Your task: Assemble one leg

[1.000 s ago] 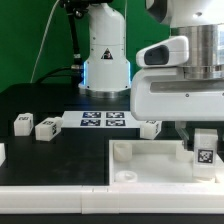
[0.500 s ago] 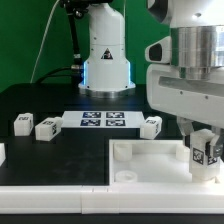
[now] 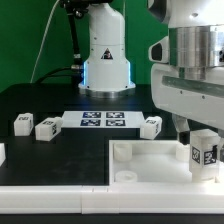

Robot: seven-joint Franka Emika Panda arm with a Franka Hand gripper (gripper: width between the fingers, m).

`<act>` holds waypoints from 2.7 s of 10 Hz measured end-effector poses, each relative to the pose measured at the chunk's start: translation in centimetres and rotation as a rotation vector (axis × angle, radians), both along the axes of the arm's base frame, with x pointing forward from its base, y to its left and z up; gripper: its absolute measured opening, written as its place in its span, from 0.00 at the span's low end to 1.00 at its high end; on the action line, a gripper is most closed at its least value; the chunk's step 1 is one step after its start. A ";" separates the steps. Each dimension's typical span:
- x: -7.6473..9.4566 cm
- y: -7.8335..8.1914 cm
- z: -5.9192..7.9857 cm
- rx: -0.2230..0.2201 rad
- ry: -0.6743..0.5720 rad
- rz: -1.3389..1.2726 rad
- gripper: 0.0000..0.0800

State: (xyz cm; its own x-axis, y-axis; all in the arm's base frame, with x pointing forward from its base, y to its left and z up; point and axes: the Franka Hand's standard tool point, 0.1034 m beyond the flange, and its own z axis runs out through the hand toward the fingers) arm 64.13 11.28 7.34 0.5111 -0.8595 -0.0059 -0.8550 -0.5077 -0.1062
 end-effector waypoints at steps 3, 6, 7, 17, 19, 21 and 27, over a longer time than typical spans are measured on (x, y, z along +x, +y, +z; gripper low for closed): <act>0.1 0.2 0.1 -0.031 -0.020 0.350 0.81; 0.3 0.3 0.4 -0.069 -0.039 0.719 0.81; 0.2 0.6 0.3 -0.075 -0.043 0.796 0.81; 0.1 -0.4 0.0 -0.087 -0.044 0.928 0.36; 0.0 -0.4 -0.1 -0.065 -0.030 0.717 0.36; 0.0 -0.2 -0.1 -0.037 -0.017 0.484 0.36; -0.3 -0.1 -0.2 0.010 0.032 -0.073 0.36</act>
Offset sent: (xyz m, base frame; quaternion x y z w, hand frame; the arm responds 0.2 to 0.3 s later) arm 0.0058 0.0043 0.0056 -0.0113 -0.0153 -0.3191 0.9475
